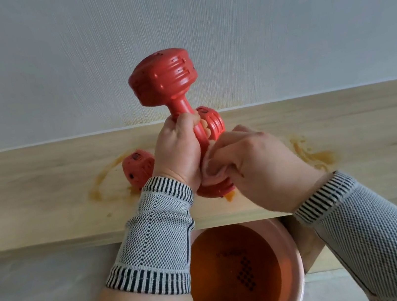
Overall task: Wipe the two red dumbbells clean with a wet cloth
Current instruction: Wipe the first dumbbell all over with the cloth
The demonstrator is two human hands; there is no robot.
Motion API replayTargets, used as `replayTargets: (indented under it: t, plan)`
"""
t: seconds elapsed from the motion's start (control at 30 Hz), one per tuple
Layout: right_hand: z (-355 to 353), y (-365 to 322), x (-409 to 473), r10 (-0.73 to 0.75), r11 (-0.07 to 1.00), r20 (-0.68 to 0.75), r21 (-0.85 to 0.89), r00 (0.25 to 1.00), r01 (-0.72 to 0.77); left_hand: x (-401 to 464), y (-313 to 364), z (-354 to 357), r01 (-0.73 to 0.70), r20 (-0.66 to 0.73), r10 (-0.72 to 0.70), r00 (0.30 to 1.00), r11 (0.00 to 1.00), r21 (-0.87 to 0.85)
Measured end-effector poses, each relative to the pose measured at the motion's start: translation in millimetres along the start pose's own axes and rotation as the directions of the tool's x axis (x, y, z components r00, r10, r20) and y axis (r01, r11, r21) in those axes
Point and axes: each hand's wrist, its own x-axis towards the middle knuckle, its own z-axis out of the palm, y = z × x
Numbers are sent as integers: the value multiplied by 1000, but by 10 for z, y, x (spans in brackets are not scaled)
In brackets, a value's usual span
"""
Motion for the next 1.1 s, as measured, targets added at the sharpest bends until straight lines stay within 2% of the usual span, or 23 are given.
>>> replayTargets:
  t: [0.03,0.17,0.23,0.33,0.37,0.43,0.5,0.53,0.6,0.67,0.77,0.87,0.93,0.97,1.1]
  plan:
    - [7,-27,-5,-15,1000,29,7,999,15,4,9,-7,2,-2,-2,1000,1000,-16]
    - [-24,258,7,166,985,-42,-30,985,-168,-26,-2,9,-18,19,19,1000,999,-29]
    - [-31,216,-19,130,990,-45,-53,990,-133,-14,-27,5,-21,15,21,1000,1000,4]
    - [-19,-6,-50,-26,998,38,-49,999,28,7,-25,-9,-7,5,7,1000,1000,28]
    - [-27,-8,-40,-22,999,57,-42,998,24,4,-24,-7,-8,8,8,1000,1000,14]
    - [-66,134,-18,106,992,68,-80,992,-101,-32,-22,13,-11,27,11,1000,1000,-20]
    - [-127,299,-46,295,952,48,-99,954,-290,-47,-23,30,-43,58,45,997,999,-31]
    - [-167,367,-69,391,920,8,-20,920,-391,-43,-20,34,-66,80,68,995,997,-28]
    - [-248,447,-102,547,816,-49,257,836,-518,1,-15,5,-114,126,115,985,993,-14]
    - [-319,442,-118,604,741,-79,424,793,-522,36,-10,-44,-164,149,163,975,986,-8]
    - [-321,383,-98,523,785,-88,437,848,-439,41,-16,-58,-139,152,148,977,988,-66]
    - [-230,191,-76,242,927,-40,305,969,-219,17,-17,-25,-77,170,97,981,990,-122]
    - [-157,139,-54,118,977,35,173,992,-122,-2,-24,-18,-67,187,91,978,989,-131]
    - [-137,162,-46,122,982,61,139,991,-129,-5,-34,-26,-70,196,94,976,990,-122]
    - [-160,310,-32,289,940,91,162,953,-301,-38,-49,-31,-68,256,96,962,991,-116]
